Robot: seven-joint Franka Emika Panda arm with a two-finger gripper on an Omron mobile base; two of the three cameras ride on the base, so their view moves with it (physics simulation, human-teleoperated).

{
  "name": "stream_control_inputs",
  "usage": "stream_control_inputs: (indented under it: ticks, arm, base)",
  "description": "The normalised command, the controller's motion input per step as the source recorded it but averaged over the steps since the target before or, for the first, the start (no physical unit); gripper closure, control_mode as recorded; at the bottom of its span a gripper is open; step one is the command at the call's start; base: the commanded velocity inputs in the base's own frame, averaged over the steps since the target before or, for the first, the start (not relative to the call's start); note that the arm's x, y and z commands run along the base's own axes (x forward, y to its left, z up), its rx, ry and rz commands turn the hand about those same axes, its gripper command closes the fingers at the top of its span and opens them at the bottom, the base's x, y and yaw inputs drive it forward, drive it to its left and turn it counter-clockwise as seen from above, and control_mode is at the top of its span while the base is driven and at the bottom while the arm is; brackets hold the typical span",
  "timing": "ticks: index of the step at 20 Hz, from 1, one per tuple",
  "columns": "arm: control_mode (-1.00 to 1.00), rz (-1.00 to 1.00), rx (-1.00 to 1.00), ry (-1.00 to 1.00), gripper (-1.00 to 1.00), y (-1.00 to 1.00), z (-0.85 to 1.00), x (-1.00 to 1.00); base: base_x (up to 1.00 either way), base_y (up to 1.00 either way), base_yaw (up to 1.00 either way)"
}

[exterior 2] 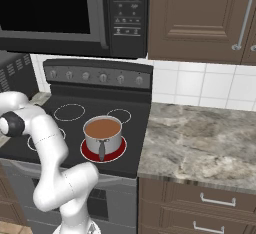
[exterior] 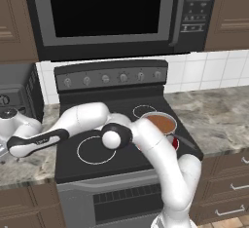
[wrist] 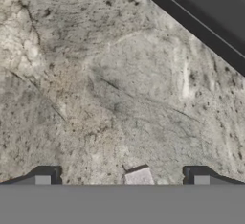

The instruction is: Pick up the sugar cube(s) and place them in the saucepan with hot chocolate.

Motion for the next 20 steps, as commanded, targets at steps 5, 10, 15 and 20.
stream_control_inputs:
  ticks: [5,10,15,20]
  arm:
    - [-1.0,0.02,0.0,0.0,-1.0,-0.05,0.0,-0.01]
    - [-1.0,0.0,0.0,0.0,-1.0,-0.35,0.0,-0.07]
    - [-1.0,0.0,0.0,0.0,-1.0,-0.28,-0.02,-0.08]
    - [-1.0,0.0,0.0,0.0,-1.0,0.0,-0.26,0.0]
  base:
    - [0.0,0.0,0.0]
    - [0.0,0.0,0.0]
    - [0.0,0.0,0.0]
    - [0.0,0.0,0.0]
